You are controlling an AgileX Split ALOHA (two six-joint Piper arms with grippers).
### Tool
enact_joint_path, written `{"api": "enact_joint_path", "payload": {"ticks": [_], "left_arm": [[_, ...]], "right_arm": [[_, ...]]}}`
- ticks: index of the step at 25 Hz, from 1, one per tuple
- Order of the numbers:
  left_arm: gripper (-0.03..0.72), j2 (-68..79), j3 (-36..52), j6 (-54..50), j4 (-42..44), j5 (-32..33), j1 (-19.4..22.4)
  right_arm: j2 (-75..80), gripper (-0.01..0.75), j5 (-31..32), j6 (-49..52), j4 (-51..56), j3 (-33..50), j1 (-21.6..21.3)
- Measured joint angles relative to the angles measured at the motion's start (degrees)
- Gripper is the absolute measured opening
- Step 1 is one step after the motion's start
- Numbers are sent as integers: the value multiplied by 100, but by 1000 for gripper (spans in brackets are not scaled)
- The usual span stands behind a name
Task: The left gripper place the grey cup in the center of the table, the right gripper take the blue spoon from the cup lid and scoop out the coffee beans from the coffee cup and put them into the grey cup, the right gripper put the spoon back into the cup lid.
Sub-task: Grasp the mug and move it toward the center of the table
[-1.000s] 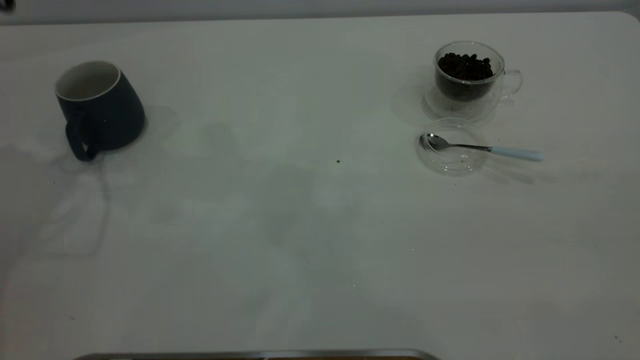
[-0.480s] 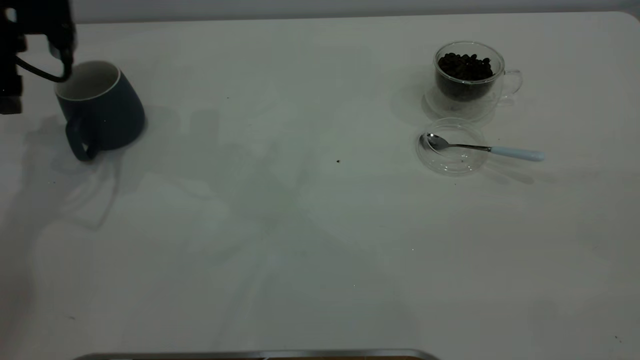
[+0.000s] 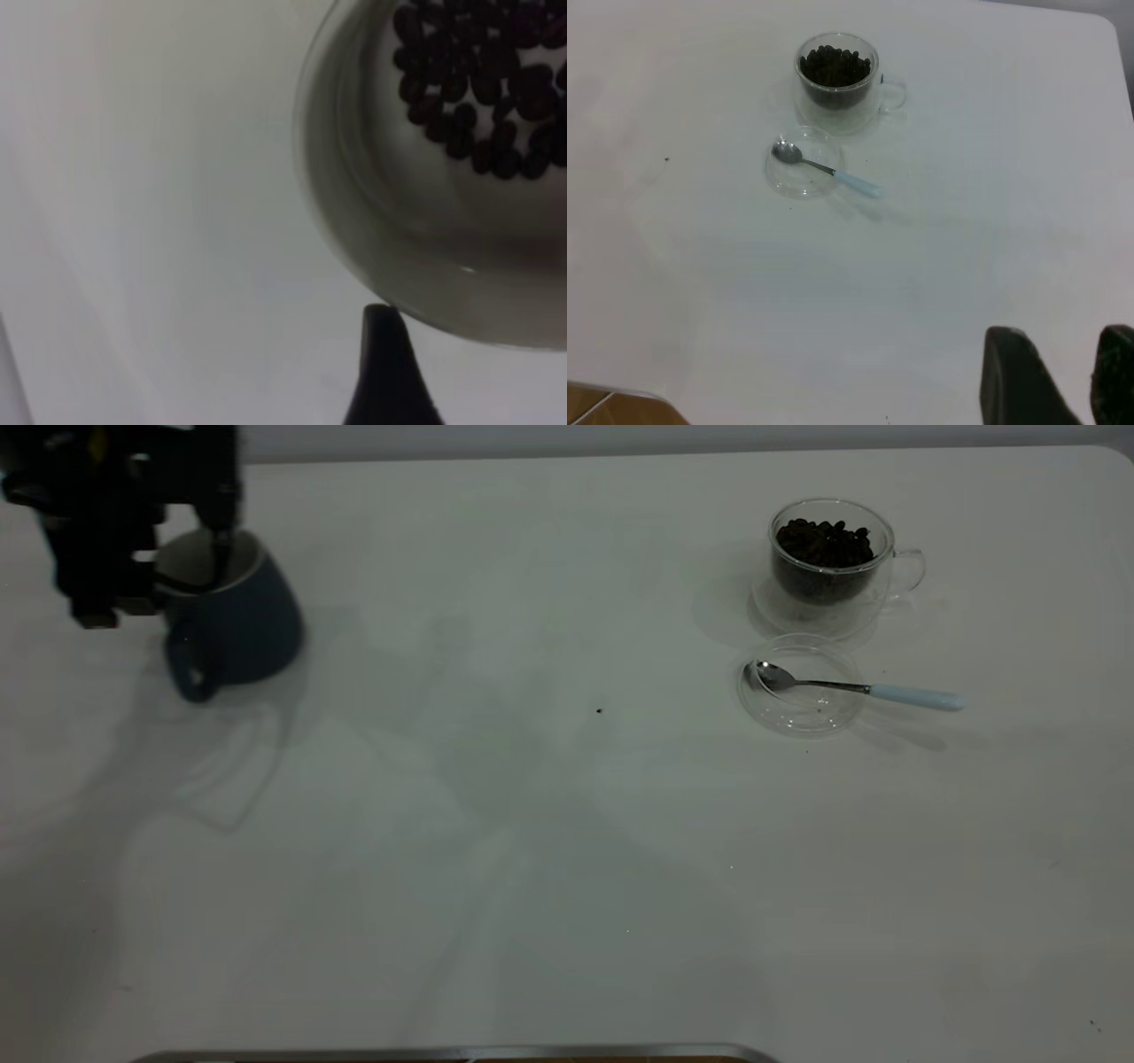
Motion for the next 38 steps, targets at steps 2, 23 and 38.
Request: {"api": "enact_joint_path", "payload": {"ticks": [2,23,38], "left_arm": [[567,19,-11,-51,0,-79,-183],[567,-84,-11,-1353,-3,-1506,-1829],[567,-4417,-11,-4800,-607,3189,-1908]], "right_arm": [[0,242,0,0,0,0,0],[0,242,0,0,0,0,0],[0,242,0,0,0,0,0]]}}
